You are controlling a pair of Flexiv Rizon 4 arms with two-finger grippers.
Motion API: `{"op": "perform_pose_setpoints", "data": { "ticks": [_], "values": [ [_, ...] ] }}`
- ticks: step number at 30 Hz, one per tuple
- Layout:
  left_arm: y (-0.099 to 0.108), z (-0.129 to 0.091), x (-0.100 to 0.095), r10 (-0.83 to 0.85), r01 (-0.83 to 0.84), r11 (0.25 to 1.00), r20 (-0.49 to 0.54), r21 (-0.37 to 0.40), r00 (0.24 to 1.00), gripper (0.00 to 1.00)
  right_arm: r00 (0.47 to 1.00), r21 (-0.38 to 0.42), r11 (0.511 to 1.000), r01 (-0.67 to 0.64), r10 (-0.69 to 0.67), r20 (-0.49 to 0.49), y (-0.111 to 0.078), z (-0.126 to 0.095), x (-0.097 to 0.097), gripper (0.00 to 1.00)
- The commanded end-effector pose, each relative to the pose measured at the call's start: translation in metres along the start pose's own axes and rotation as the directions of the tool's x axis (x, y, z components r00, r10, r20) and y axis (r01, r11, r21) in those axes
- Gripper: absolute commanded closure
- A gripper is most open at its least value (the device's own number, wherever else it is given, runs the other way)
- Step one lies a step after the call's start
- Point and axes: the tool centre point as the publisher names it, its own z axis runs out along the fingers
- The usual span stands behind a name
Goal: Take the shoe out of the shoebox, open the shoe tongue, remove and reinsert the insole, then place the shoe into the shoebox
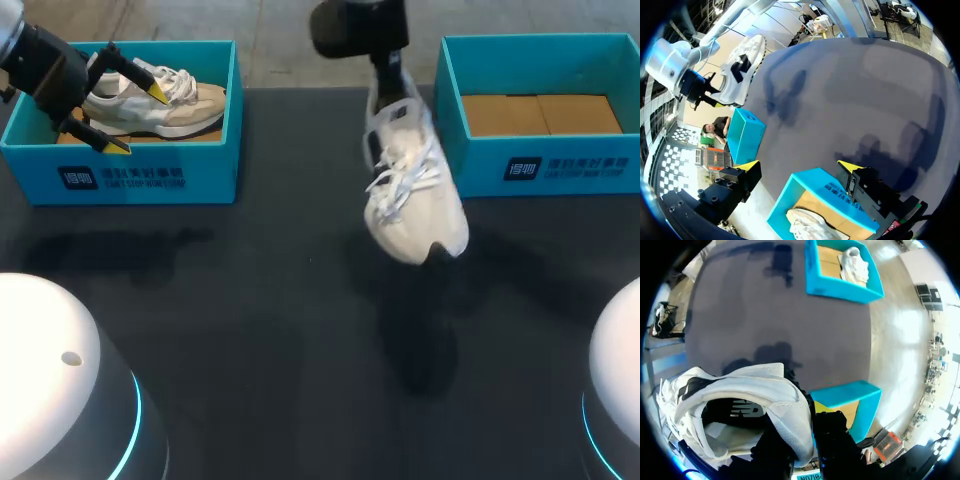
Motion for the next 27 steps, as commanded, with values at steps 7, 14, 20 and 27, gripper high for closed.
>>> {"op": "perform_pose_setpoints", "data": {
  "ticks": [7, 14, 20, 27],
  "values": [
    [0.0, 0.0, 0.0, 0.0, 0.0, 1.0, -0.003, -0.002, 1.0, 0.0, 0.999, -0.001, 1.0, 0.029, -0.029, -0.015, -0.056, 0.022, -0.042, 1.0],
    [0.0, 0.0, 0.0, 0.0, 0.0, 1.0, -0.003, -0.002, 1.0, 0.0, 1.0, -0.034, 0.999, -0.005, 0.006, 0.008, -0.091, 0.052, -0.072, 1.0],
    [0.0, 0.0, 0.0, 0.0, 0.0, 1.0, -0.003, -0.002, 1.0, 0.0, 0.999, -0.025, 1.0, -0.018, 0.019, 0.033, -0.117, 0.072, -0.091, 1.0],
    [0.0, 0.0, 0.0, 0.0, 0.0, 1.0, -0.003, -0.002, 1.0, 0.0, 0.999, -0.004, 0.999, -0.04, 0.04, 0.034, -0.139, 0.084, -0.112, 1.0]
  ]
}}
